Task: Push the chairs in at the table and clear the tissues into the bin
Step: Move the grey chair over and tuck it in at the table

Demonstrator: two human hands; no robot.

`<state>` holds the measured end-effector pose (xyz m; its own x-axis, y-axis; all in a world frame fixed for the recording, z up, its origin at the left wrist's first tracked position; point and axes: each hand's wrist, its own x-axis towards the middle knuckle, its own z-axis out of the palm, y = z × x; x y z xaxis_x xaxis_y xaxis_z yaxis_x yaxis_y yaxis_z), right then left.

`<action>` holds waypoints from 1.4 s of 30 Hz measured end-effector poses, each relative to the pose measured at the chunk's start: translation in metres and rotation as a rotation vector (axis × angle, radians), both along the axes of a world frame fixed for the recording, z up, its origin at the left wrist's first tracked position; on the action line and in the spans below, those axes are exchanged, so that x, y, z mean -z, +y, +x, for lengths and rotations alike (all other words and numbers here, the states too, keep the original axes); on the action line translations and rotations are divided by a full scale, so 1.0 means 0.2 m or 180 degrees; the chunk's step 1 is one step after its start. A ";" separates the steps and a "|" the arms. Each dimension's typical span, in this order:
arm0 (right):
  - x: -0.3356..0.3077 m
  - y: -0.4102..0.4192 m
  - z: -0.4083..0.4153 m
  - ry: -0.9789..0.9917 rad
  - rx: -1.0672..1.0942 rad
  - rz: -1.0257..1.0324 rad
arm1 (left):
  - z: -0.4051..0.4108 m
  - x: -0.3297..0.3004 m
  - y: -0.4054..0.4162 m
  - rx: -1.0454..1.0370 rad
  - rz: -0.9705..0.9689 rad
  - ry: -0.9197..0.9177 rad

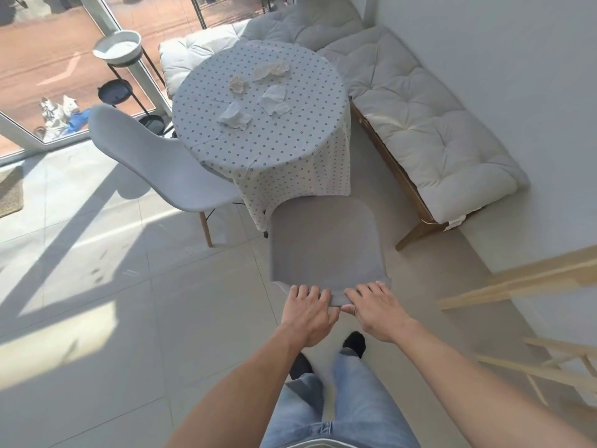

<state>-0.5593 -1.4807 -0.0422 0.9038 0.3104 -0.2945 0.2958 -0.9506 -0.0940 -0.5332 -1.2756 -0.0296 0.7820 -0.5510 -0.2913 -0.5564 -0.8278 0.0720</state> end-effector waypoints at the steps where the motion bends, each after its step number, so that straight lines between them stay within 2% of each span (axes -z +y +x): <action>1: 0.00 -0.02 0.05 0.0002 -0.0052 -0.0013 | 0.04 0.01 -0.02 -0.0038 0.0001 0.0000; 11: -0.04 -0.26 0.62 0.0197 -0.0599 -0.0102 | 0.43 0.01 -0.27 -0.0619 -0.0024 0.0068; 22: -0.02 -0.44 1.11 0.0316 -0.0886 -0.0187 | 0.81 0.01 -0.47 -0.1130 0.0056 0.0355; 28: -0.01 -0.51 1.23 0.0364 -0.0961 -0.0236 | 0.92 0.03 -0.52 -0.1202 0.0147 0.0630; 34: -0.03 -0.54 1.27 0.0751 -0.0885 -0.0061 | 0.99 -0.02 -0.46 -0.1306 -0.0072 0.1261; 38: -0.08 -0.53 1.29 0.1076 -0.0712 0.0077 | 1.02 -0.09 -0.38 -0.1514 -0.0180 0.1270; 42: -0.12 -0.50 1.36 0.1130 -0.0522 0.0211 | 1.07 -0.12 -0.28 -0.1711 -0.0148 0.1304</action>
<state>-0.2881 -1.5815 -0.0176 0.6863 0.4711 -0.5542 0.3813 -0.8819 -0.2774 -0.3183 -1.3317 -0.0047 0.7824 -0.1354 -0.6079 0.0117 -0.9727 0.2317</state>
